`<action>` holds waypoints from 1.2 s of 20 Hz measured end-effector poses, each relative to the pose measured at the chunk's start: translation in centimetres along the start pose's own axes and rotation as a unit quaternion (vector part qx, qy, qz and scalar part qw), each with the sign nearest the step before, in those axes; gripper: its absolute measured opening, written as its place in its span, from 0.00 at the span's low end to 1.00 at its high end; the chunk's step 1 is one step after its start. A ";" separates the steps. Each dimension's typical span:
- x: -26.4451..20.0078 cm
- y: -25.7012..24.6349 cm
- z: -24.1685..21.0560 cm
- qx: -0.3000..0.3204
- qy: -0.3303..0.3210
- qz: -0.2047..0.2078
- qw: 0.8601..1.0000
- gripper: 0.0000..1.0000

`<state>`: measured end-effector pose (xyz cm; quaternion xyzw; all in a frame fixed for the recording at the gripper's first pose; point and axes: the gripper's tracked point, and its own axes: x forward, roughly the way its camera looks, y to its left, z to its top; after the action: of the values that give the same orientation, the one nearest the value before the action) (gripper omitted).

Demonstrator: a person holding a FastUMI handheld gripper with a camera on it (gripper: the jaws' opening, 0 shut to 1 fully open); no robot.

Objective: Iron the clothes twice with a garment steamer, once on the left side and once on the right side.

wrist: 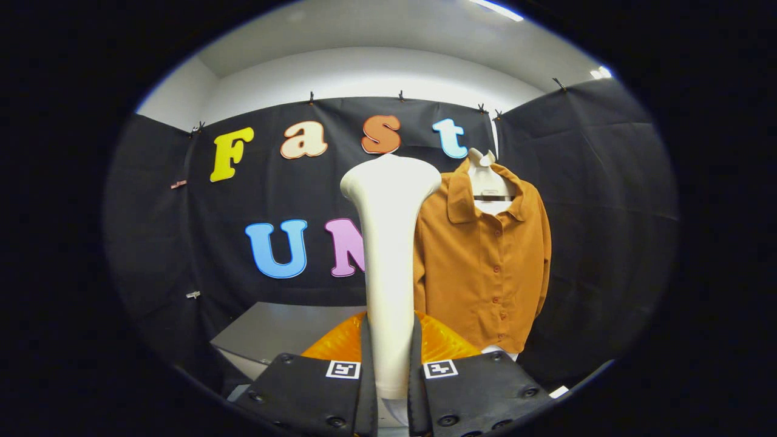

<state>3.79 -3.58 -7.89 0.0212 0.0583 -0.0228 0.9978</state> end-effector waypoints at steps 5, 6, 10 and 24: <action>-2.3 3.6 1.2 0.001 -0.015 0.016 1.000 0.23; -2.7 4.1 1.4 0.001 -0.016 0.021 1.000 0.23; -3.7 4.8 2.4 0.002 -0.019 0.037 0.999 0.23; -4.5 3.7 3.4 0.009 -0.025 0.028 0.999 0.23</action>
<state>-0.08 0.13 -3.84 0.0317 0.0324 0.0036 0.9990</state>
